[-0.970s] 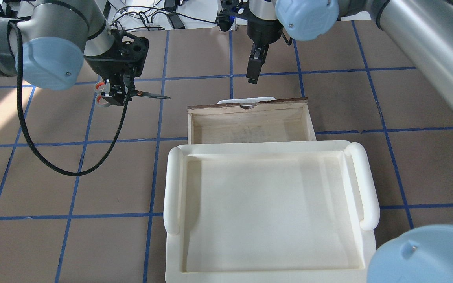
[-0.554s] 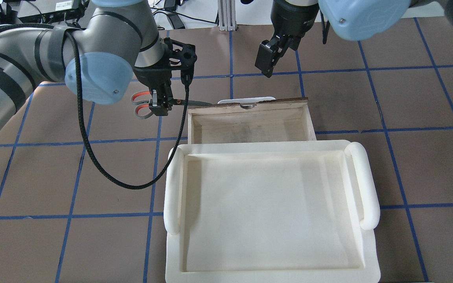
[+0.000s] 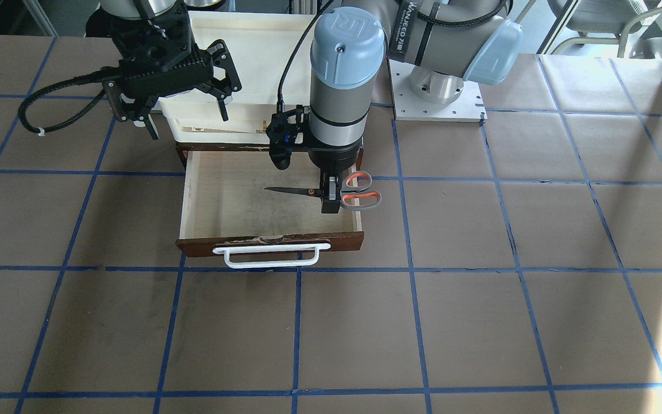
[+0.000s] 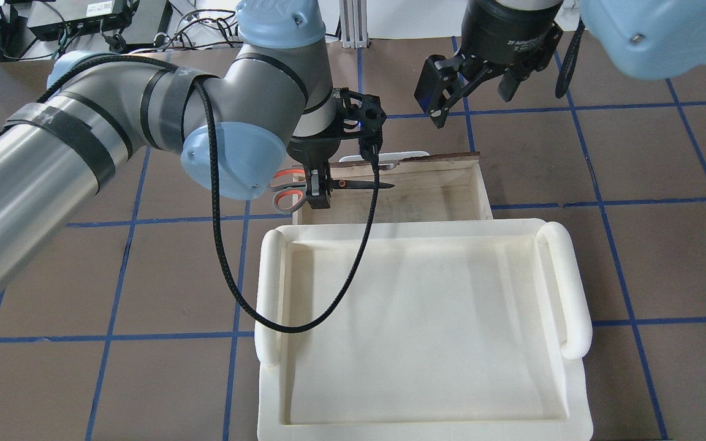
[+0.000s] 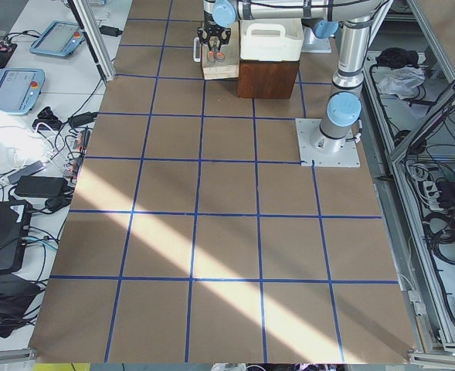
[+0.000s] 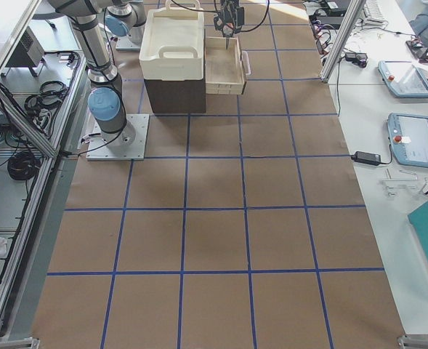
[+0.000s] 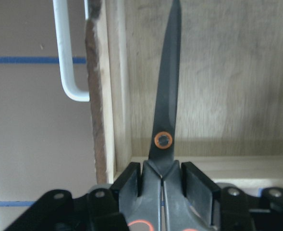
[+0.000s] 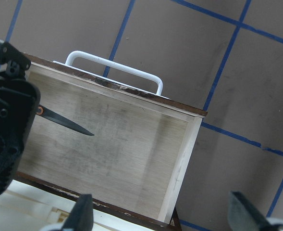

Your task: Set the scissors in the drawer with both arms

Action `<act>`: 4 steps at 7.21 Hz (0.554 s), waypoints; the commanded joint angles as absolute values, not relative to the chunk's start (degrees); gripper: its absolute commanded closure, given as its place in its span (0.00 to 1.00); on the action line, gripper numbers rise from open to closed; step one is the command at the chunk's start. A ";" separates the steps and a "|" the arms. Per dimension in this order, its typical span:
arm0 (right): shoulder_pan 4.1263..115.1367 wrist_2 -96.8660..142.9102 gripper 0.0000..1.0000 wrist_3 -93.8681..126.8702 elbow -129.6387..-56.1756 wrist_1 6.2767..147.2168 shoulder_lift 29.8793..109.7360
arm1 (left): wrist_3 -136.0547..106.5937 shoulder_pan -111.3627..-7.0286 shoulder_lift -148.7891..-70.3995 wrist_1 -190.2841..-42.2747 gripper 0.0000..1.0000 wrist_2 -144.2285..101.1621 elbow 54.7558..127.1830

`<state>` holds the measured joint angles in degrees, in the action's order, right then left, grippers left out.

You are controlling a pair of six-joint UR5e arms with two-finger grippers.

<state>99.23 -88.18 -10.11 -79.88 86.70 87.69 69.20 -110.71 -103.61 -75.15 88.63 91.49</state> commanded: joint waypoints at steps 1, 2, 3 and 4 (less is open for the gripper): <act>97.65 -88.24 0.00 -5.82 -80.15 85.87 89.12 | 68.64 -112.23 -104.67 -75.06 1.00 86.93 91.49; 97.65 -88.24 0.00 -3.19 -80.24 85.43 89.30 | 68.64 -112.50 -105.11 -74.97 1.00 86.49 91.58; 97.65 -88.16 0.00 -1.60 -80.68 85.34 89.56 | 68.64 -112.85 -105.64 -75.06 1.00 86.14 91.58; 97.65 -88.15 0.00 -1.50 -81.03 85.43 89.73 | 68.64 -112.94 -106.25 -75.06 1.00 85.96 91.58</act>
<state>97.69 -88.18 -2.51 -80.60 85.46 89.46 68.65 -112.70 -105.54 -75.04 86.28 91.57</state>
